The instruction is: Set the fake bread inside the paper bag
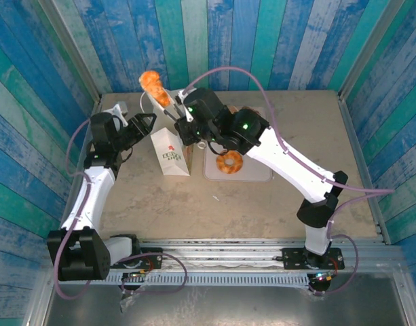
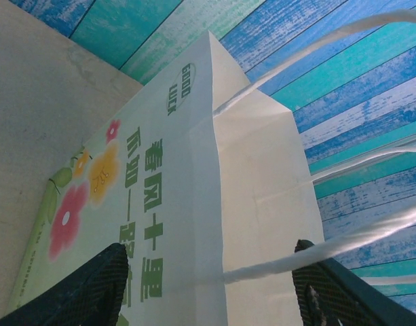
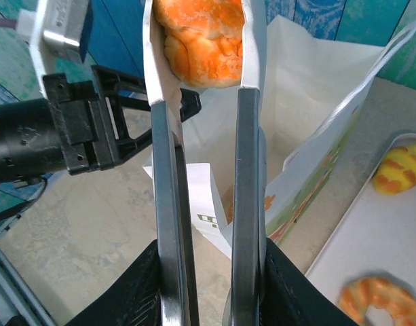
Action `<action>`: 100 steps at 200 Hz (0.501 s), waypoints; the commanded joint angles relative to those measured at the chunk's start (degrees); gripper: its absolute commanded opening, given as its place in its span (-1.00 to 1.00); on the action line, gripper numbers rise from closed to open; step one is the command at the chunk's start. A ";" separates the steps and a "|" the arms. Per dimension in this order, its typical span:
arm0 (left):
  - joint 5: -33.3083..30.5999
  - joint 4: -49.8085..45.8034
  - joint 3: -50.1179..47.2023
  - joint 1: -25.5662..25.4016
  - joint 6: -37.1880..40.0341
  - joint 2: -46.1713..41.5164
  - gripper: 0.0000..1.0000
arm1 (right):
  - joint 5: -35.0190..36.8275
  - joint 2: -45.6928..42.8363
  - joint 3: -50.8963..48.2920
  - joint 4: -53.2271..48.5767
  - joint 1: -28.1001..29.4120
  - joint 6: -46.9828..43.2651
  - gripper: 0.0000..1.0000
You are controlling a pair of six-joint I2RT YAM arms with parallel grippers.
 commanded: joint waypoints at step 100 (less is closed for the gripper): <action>-2.25 -1.88 0.53 0.18 3.18 0.60 -0.03 | -0.22 -0.96 -6.19 -0.11 -2.68 2.24 -0.32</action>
